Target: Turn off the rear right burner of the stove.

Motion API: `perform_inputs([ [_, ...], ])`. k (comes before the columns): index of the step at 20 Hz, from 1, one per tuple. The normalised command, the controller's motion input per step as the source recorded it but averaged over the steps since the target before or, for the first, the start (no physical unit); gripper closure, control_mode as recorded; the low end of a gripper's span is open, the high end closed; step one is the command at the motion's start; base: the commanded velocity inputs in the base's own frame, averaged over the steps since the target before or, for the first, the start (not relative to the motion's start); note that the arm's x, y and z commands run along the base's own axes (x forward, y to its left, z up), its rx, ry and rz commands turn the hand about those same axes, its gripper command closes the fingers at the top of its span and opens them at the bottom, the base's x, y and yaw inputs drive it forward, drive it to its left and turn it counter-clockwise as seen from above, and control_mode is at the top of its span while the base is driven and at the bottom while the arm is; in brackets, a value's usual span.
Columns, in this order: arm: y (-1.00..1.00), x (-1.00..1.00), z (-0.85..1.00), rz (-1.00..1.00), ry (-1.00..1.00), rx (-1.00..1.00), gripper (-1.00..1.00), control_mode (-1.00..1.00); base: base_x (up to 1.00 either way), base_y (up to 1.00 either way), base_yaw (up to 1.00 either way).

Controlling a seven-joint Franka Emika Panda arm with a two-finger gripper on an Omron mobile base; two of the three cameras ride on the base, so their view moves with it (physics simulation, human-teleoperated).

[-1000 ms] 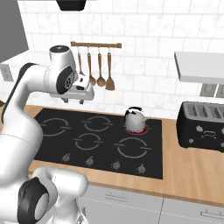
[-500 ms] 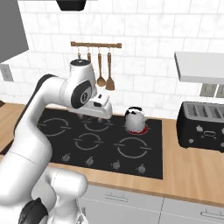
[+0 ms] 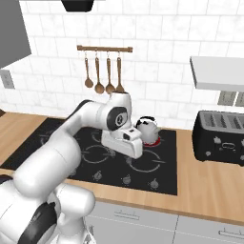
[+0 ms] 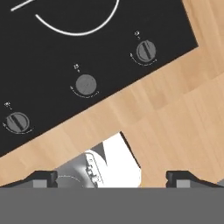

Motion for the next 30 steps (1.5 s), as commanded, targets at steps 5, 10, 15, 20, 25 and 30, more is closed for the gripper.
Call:
perform_inputs([
  [5, -0.06, 0.00, -0.28, -0.08, 0.12, -0.02, -1.00, -1.00, 0.00, 0.00, 0.00],
  [10, 0.00, 0.02, -0.37, -0.10, 0.02, 0.11, -1.00, -1.00, 0.00, 0.00, 0.00],
  [15, 0.01, 0.19, -0.49, -0.22, -0.04, 0.20, -1.00, -1.00, 0.00, 0.00, 0.00],
  [20, 0.06, 0.33, -0.27, -0.10, -0.07, 0.01, -1.00, -1.00, 0.00, 0.00, 0.00],
  [25, 0.01, 0.14, -0.37, -0.08, -0.01, -0.03, -1.00, -1.00, 0.00, 0.00, 0.00],
  [30, 0.00, 0.07, -0.54, -0.11, -0.03, -0.11, -1.00, -1.00, 0.00, 0.00, 0.00],
])
